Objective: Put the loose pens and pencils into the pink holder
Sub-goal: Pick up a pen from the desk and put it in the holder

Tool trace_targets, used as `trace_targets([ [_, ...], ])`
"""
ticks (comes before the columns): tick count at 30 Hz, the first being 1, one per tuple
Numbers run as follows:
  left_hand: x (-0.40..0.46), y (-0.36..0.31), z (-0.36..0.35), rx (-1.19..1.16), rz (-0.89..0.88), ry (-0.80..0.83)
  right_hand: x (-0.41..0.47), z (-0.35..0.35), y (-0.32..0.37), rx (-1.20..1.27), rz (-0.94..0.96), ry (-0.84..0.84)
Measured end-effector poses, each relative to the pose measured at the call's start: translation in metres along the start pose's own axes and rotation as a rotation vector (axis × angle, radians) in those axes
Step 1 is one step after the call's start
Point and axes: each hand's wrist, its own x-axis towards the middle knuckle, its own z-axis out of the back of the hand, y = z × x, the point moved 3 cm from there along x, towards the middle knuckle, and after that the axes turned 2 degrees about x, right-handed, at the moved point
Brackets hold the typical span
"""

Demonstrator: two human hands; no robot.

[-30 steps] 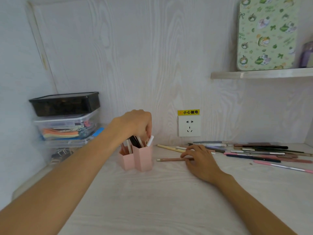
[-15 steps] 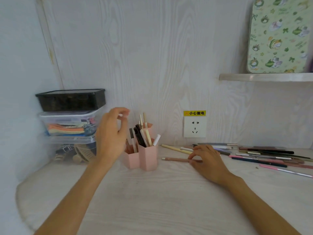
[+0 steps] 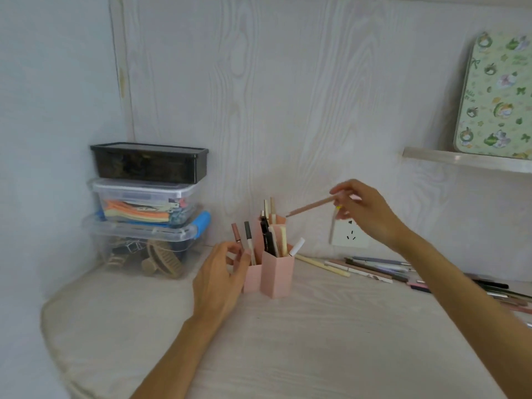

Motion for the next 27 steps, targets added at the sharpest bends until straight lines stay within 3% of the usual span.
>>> trace_targets([
  [5, 0.001, 0.0, -0.001, -0.002, 0.019, 0.013, 0.047, -0.036, 0.031, -0.563, 0.092, 0.225],
  [8, 0.002, -0.001, -0.001, 0.022, 0.001, 0.015, 0.062, -0.065, 0.031, -0.729, 0.016, 0.379],
  [11, 0.002, -0.001, -0.001, 0.026, -0.008, 0.025, 0.066, -0.088, 0.024, -0.852, -0.063, 0.369],
  [14, 0.002, -0.001, -0.002, 0.024, -0.009, 0.014, 0.065, -0.106, 0.016, -0.817, -0.086, 0.401],
  [18, 0.002, -0.001, -0.003, 0.028, -0.011, 0.009, 0.053, -0.115, 0.007, -0.475, -0.285, 0.606],
  [21, 0.001, -0.001, -0.003, 0.059, -0.027, -0.009, 0.053, -0.097, 0.002, -0.384, -0.21, 0.533],
  [24, 0.0, -0.006, 0.002, 0.108, -0.108, -0.073, 0.036, -0.064, -0.024, -0.226, -0.117, 0.282],
  [27, -0.004, -0.024, 0.009, 0.11, -0.25, -0.129, -0.015, -0.032, -0.082, -0.455, -0.117, 0.141],
])
